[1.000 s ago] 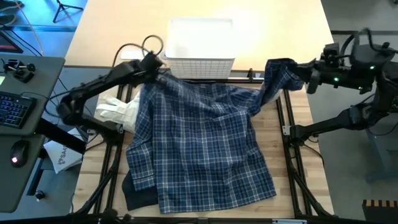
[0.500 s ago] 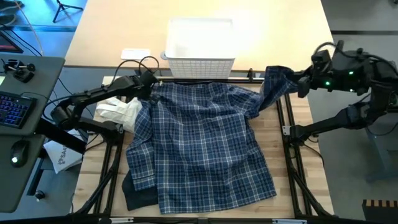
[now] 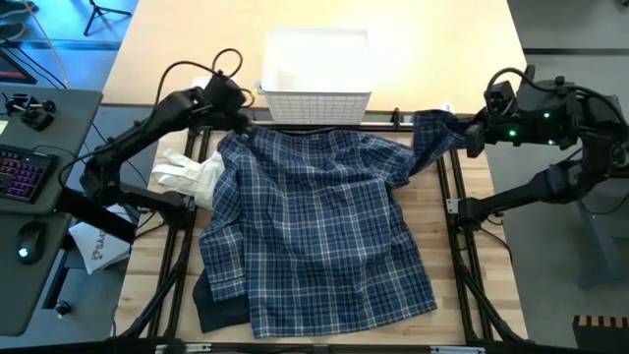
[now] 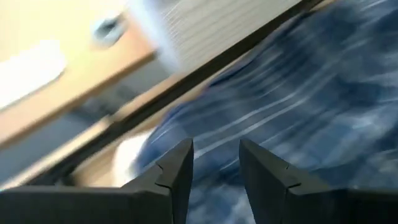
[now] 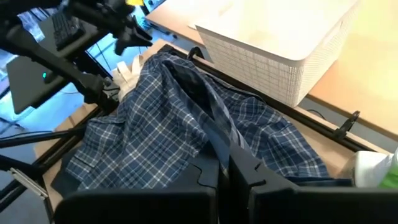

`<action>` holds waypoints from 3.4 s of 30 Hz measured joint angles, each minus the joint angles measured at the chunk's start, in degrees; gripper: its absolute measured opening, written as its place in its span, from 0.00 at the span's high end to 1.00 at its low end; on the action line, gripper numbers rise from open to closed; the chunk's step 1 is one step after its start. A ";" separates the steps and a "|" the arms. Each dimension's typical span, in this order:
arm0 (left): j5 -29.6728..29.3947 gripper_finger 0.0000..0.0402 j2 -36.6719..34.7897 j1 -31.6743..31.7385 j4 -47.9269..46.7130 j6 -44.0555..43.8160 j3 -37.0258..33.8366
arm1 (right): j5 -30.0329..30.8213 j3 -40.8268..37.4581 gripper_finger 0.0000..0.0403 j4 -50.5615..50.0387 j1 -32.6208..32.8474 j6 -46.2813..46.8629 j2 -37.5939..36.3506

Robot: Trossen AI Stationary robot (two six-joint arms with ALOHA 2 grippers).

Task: Fold laundry
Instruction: Fold the blue plaid flannel shirt

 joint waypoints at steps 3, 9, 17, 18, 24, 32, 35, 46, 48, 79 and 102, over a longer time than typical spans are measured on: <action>1.95 0.71 0.55 -5.16 4.93 -1.42 0.28 | 0.35 0.00 1.00 -0.02 -0.01 -0.58 0.81; 10.43 0.75 10.77 -15.76 13.89 -4.40 0.28 | 0.35 0.00 1.00 -0.02 -0.01 -2.18 3.22; 3.43 0.82 33.48 -20.24 23.73 -7.42 0.17 | -0.08 0.00 1.00 -0.02 0.01 -2.64 6.34; 2.94 0.82 35.75 -19.94 24.99 -7.34 0.17 | -0.69 0.00 1.00 -0.02 0.01 -2.14 6.52; 0.06 0.84 43.29 -15.82 25.82 -8.96 0.44 | -4.29 0.00 1.00 -0.04 2.06 0.56 7.55; -1.29 0.85 37.39 -12.79 26.91 -3.59 1.31 | 2.90 0.00 1.00 -0.04 10.26 3.24 9.09; -0.66 0.85 31.12 -13.39 24.93 0.10 1.77 | 4.71 0.00 1.00 -0.04 12.25 2.71 10.19; 1.57 0.85 12.08 -21.05 26.57 -0.33 1.68 | -8.44 -0.01 1.00 28.44 15.56 -19.36 21.81; 1.51 0.85 9.57 -21.94 28.20 0.05 1.68 | -19.85 -0.01 1.00 44.03 14.89 -27.50 25.23; 7.89 0.85 -2.30 -24.41 17.86 4.52 1.70 | -1.29 -0.96 1.00 2.55 32.49 32.68 28.33; 8.11 0.79 -6.78 -17.55 22.79 6.67 3.21 | -18.27 -1.09 1.00 46.02 20.18 0.48 45.26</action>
